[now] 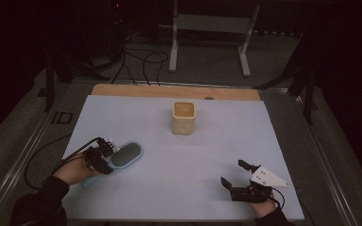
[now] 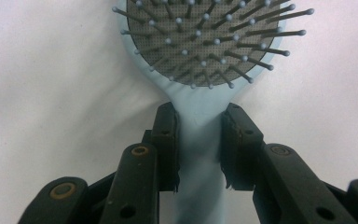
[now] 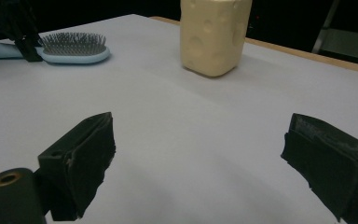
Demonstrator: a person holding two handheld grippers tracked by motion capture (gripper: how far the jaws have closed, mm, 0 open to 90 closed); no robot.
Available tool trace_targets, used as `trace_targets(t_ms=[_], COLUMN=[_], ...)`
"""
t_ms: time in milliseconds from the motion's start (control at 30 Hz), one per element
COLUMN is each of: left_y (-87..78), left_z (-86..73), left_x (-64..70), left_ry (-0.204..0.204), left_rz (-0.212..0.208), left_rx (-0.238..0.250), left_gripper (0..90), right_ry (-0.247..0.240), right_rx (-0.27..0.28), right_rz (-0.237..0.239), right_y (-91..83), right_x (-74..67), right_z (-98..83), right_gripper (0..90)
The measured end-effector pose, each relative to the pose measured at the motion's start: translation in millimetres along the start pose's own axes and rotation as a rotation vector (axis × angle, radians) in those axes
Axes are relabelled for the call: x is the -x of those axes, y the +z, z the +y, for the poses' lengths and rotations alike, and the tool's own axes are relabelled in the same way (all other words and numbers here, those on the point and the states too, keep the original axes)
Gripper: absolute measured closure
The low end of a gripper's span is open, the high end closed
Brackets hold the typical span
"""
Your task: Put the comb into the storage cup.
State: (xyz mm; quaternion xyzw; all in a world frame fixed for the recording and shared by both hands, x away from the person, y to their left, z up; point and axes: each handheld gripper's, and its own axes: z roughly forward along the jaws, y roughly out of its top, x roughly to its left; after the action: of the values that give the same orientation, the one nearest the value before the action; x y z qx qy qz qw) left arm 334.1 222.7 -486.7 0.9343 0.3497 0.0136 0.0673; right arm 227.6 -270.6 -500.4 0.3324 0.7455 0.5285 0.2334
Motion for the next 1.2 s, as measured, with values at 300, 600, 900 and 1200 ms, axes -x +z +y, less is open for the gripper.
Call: trace_targets(t_ms=[300,600,900,1200], left_y=[-2.7,-15.7,-29.1,-41.2], left_z=[-2.0,1.0,4.1,7.5], left_x=[-2.1,1.3,5.7,9.6], left_ry=[-0.017,-0.014,-0.012,-0.016], left_rz=[-0.005,-0.015,-0.015,-0.010], left_rx=[0.074,0.142,0.226,0.297], left_gripper=[70.3,70.3,70.3,70.3], right_ry=[0.006,0.007,0.008,0.006], right_rx=[0.000,0.001,0.001,0.001], right_rz=[-0.003,-0.002,-0.003,-0.003], right_y=[-0.3,-0.3,-0.1,0.2], right_x=[0.8,1.0,0.9,1.3], right_z=[-0.3,-0.3,-0.3,-0.6], right_gripper=[8.4,8.4,8.4,8.4])
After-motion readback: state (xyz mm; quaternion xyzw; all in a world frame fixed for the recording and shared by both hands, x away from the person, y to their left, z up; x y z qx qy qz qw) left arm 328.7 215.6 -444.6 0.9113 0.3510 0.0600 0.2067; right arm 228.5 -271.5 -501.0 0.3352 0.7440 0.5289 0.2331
